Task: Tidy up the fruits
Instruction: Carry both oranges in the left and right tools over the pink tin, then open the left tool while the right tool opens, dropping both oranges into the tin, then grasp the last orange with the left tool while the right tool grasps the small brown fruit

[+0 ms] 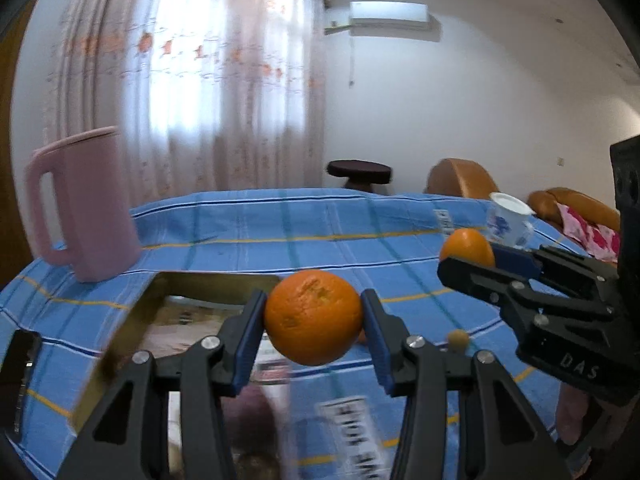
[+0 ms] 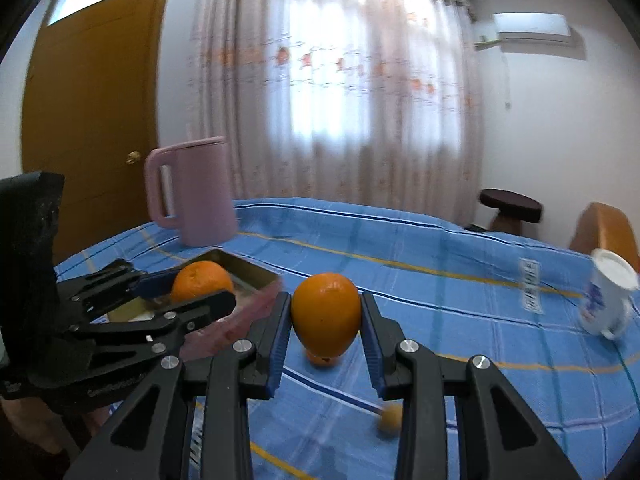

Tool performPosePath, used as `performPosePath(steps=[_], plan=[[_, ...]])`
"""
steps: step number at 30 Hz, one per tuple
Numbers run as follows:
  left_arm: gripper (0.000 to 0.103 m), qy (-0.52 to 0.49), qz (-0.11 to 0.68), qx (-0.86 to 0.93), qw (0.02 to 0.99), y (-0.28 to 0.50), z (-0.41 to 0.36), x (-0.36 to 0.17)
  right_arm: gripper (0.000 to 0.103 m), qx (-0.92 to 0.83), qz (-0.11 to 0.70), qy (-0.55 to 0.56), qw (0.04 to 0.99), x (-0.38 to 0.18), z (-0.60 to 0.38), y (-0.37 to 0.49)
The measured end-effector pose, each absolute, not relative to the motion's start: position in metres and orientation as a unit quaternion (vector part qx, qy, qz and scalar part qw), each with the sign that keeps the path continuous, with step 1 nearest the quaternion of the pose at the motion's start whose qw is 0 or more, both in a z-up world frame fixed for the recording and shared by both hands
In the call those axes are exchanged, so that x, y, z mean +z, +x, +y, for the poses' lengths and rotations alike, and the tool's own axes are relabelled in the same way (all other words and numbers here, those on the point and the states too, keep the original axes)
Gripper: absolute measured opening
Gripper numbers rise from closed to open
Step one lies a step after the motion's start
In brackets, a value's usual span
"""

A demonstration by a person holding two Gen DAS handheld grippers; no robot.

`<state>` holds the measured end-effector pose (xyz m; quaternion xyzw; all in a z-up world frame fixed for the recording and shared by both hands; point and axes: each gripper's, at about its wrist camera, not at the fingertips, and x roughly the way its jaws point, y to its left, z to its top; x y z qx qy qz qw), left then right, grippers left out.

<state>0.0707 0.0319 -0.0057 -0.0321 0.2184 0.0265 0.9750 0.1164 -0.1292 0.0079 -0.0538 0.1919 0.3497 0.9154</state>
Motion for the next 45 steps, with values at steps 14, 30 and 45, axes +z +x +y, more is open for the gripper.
performPosePath(steps=[14,30,45], plan=[[0.05,-0.071,0.285,0.091,0.951,0.088,0.121,-0.028,0.036,0.409,0.243,-0.086,0.875,-0.006,-0.028,0.132],[0.058,-0.084,0.279,0.115,0.95,0.076,0.143,-0.029,0.036,0.433,0.286,-0.118,0.846,-0.031,0.017,0.131],[0.091,-0.063,0.24,0.062,0.967,0.064,0.081,-0.005,0.053,0.3,0.302,-0.117,0.897,-0.022,-0.118,0.143]])
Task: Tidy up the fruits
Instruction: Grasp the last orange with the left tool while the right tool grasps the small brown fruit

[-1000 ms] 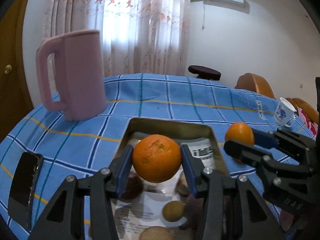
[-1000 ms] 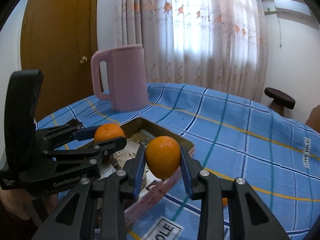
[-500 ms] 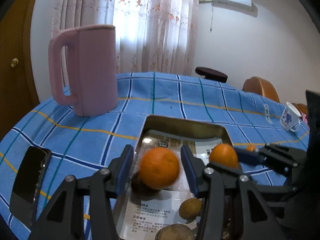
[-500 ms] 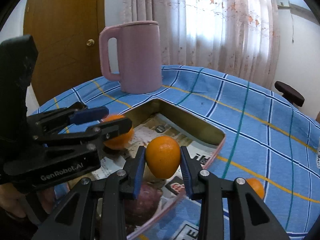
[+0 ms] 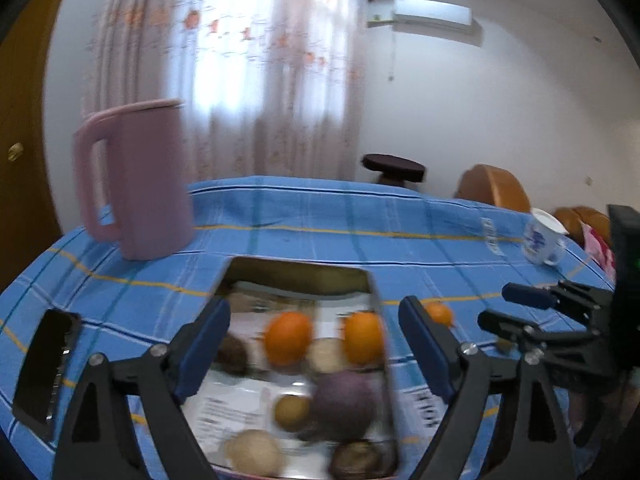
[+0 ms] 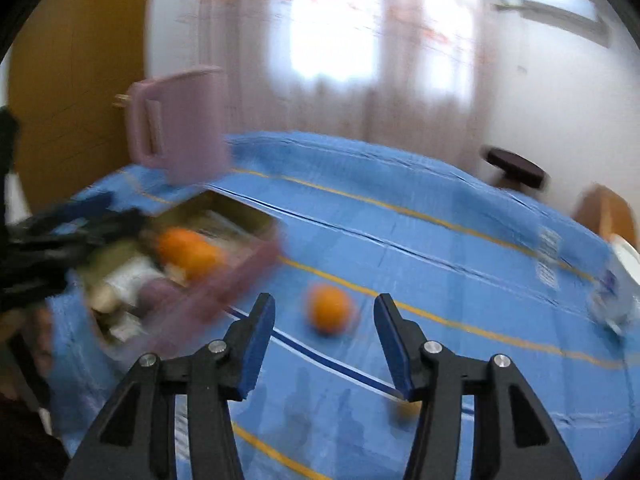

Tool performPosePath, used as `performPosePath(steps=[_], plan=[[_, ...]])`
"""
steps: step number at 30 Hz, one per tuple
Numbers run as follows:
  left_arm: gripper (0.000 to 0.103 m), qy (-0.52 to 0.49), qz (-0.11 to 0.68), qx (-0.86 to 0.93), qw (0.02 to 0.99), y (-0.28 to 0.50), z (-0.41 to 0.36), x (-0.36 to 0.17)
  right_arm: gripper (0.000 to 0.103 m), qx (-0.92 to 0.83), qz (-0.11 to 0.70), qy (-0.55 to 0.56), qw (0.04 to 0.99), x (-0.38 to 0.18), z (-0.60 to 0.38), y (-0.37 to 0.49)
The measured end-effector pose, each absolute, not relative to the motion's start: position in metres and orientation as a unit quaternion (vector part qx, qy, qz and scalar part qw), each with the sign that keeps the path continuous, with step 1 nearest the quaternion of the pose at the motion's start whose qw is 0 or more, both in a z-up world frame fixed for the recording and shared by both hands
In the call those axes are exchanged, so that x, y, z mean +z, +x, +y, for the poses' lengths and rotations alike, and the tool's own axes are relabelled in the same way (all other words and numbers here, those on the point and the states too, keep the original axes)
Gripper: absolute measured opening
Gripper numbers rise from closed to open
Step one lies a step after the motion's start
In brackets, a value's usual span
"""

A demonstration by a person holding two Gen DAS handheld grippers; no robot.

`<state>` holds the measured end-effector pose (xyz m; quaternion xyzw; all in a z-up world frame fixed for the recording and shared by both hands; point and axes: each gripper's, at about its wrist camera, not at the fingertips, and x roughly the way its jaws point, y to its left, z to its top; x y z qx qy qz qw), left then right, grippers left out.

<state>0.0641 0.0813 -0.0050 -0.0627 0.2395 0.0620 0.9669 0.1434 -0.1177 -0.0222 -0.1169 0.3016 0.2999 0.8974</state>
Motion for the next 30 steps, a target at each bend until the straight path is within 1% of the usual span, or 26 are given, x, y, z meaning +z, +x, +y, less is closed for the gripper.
performPosePath(steps=[1,4,8,9,12,16,17,18,23,27,29,30], plan=[[0.092,-0.056,0.243,0.05,0.967,0.068,0.07,-0.005,0.053,0.288,0.309,-0.119,0.899,-0.026,-0.125,0.147],[0.092,-0.045,0.249,0.027,0.967,0.075,0.047,-0.005,0.053,0.267,0.341,-0.111,0.895,-0.039,-0.151,0.158],[0.092,-0.025,0.263,0.009,0.964,0.087,0.02,-0.008,0.052,0.259,0.365,-0.11,0.887,-0.053,-0.161,0.164],[0.093,-0.022,0.265,0.007,0.964,0.088,0.017,-0.009,0.047,0.261,0.367,-0.112,0.886,-0.055,-0.161,0.164],[0.093,-0.006,0.276,0.002,0.961,0.098,0.005,-0.012,0.039,0.277,0.378,-0.109,0.877,-0.058,-0.159,0.163],[0.093,0.002,0.288,-0.004,0.957,0.108,-0.003,-0.015,0.035,0.295,0.404,-0.106,0.86,-0.07,-0.155,0.17],[0.093,0.004,0.29,-0.003,0.957,0.109,-0.005,-0.015,0.032,0.302,0.409,-0.099,0.855,-0.071,-0.156,0.172],[0.093,0.005,0.29,-0.004,0.957,0.11,-0.006,-0.015,0.027,0.306,0.405,-0.092,0.857,-0.069,-0.157,0.173],[0.092,0.007,0.302,-0.008,0.953,0.123,-0.014,-0.019,0.027,0.286,0.397,-0.098,0.867,-0.067,-0.158,0.177],[0.089,0.013,0.322,-0.017,0.946,0.138,-0.024,-0.025,0.027,0.256,0.387,-0.09,0.881,-0.061,-0.163,0.187],[0.086,0.01,0.337,-0.019,0.941,0.149,-0.026,-0.03,0.027,0.247,0.384,-0.082,0.886,-0.059,-0.167,0.193],[0.082,0.006,0.348,-0.022,0.937,0.156,-0.027,-0.034,0.027,0.243,0.381,-0.082,0.888,-0.059,-0.168,0.194]])
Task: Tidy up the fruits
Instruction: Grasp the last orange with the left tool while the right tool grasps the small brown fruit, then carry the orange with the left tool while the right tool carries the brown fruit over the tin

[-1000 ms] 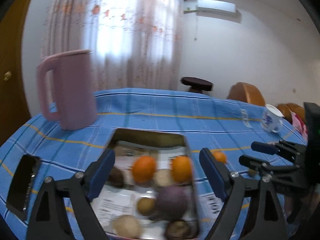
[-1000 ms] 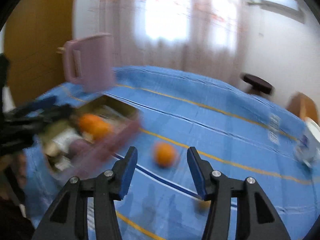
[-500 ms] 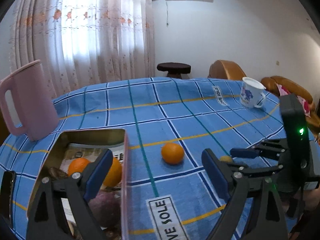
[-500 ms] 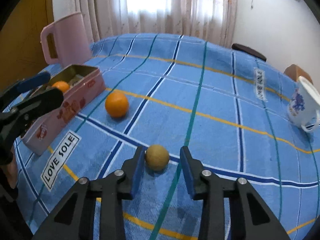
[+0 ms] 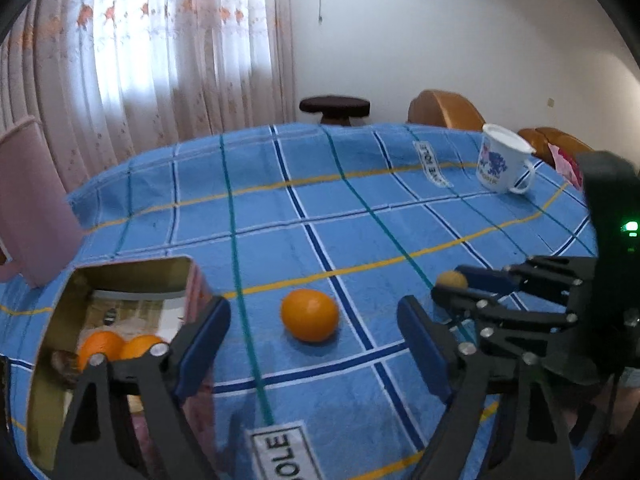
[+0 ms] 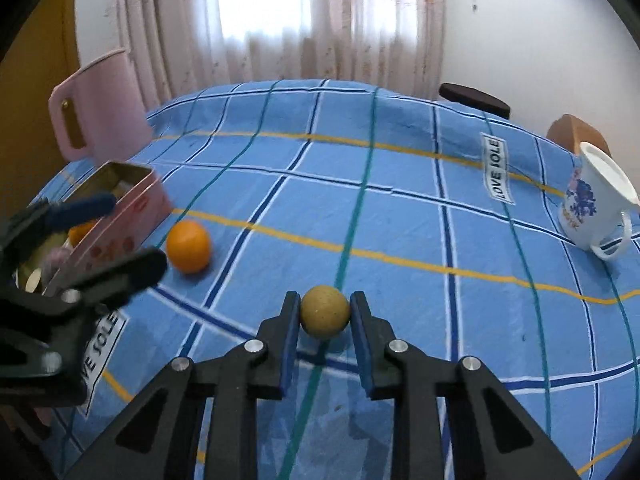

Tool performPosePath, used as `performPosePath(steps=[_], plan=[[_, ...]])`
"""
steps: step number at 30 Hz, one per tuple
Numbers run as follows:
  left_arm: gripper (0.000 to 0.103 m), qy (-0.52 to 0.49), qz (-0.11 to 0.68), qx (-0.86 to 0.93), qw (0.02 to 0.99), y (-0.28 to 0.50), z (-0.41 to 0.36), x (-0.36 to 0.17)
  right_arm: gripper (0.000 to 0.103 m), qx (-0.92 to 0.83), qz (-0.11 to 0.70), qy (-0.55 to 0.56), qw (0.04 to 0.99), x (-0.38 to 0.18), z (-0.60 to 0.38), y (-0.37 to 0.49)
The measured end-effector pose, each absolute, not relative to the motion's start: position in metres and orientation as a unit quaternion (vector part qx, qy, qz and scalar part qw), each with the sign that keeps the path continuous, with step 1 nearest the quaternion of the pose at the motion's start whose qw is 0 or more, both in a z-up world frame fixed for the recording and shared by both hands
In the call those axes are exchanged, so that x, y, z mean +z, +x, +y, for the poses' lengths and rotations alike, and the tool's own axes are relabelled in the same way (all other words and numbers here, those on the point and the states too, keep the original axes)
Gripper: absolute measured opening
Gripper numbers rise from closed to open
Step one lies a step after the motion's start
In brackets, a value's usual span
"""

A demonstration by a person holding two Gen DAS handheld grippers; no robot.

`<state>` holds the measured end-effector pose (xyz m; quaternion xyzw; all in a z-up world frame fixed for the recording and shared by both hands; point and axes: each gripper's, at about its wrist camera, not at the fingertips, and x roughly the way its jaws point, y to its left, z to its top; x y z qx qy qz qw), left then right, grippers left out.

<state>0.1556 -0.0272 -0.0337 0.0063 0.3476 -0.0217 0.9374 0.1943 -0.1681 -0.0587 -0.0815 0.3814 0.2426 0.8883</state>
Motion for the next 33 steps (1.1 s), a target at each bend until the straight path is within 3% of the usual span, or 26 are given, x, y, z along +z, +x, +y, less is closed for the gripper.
performPosePath(steps=[8,9,13,16,33], plan=[[0.067,0.001,0.396,-0.011,0.918,0.184,-0.032,-0.056,0.027,0.247,0.379,-0.069,0.889,-0.059,-0.173,0.196],[0.062,0.001,0.398,-0.012,0.917,0.186,-0.033,-0.057,0.027,0.248,0.379,-0.07,0.889,-0.059,-0.172,0.196],[0.06,0.003,0.411,-0.006,0.911,0.193,-0.037,-0.065,0.027,0.251,0.381,-0.079,0.886,-0.06,-0.168,0.195],[0.039,-0.01,0.406,-0.015,0.914,0.19,-0.031,-0.063,0.027,0.252,0.382,-0.073,0.886,-0.06,-0.17,0.196],[0.04,-0.037,0.34,-0.049,0.938,0.161,-0.025,-0.046,0.027,0.267,0.326,-0.059,0.905,-0.045,-0.179,0.18]])
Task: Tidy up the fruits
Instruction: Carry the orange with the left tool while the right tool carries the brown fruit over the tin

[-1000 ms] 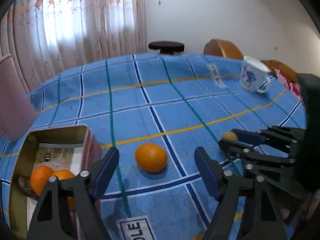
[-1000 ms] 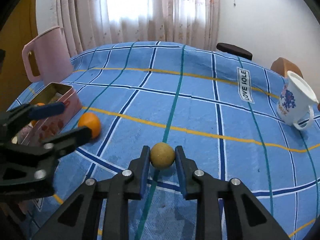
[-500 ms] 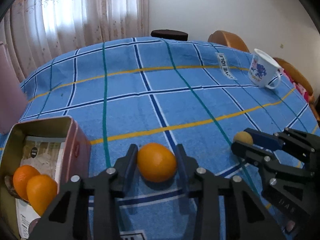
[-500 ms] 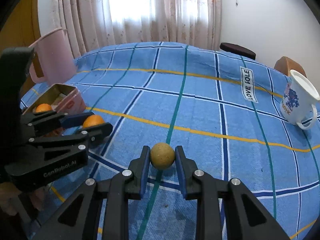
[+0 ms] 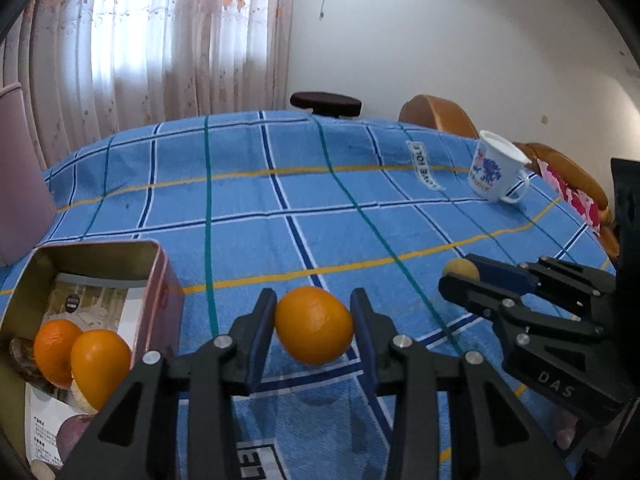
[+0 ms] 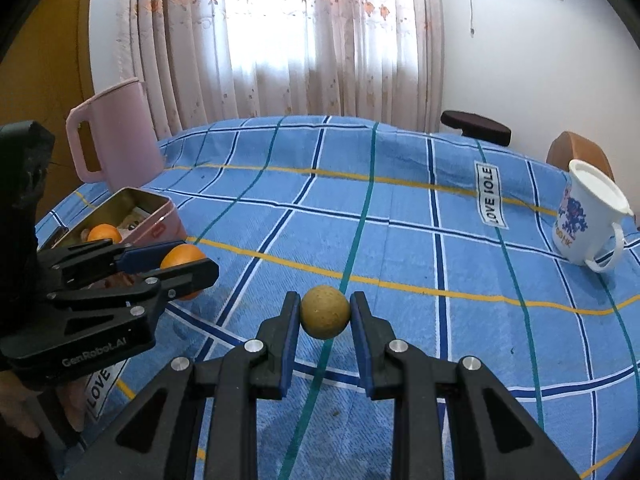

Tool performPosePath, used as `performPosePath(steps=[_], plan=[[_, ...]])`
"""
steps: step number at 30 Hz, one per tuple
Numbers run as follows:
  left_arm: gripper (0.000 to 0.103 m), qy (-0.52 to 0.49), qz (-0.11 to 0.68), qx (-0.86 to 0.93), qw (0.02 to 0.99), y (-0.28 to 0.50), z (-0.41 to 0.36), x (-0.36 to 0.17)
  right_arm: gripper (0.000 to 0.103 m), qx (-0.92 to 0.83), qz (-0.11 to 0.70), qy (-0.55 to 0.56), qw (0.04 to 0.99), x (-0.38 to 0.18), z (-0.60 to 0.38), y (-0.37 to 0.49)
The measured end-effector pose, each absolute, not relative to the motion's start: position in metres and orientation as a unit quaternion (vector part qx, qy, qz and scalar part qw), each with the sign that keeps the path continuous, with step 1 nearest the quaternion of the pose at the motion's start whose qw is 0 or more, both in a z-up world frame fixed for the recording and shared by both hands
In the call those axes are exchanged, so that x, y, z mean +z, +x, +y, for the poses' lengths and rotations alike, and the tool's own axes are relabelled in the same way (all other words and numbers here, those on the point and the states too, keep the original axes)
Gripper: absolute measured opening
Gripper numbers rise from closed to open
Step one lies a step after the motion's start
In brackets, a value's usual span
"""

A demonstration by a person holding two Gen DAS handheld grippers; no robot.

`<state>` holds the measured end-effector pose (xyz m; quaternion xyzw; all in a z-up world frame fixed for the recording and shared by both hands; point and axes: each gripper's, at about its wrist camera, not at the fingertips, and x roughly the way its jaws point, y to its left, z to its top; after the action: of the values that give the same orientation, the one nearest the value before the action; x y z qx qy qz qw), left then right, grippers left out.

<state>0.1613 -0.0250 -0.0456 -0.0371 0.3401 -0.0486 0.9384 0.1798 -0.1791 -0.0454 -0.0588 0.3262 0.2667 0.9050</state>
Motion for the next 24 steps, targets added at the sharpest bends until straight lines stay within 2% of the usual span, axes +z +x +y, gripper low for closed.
performPosePath(steps=[24], plan=[[0.04,-0.013,0.259,-0.026,0.965,0.132,-0.031,-0.029,0.027,0.283,0.261,-0.039,0.922,-0.032,-0.192,0.16]])
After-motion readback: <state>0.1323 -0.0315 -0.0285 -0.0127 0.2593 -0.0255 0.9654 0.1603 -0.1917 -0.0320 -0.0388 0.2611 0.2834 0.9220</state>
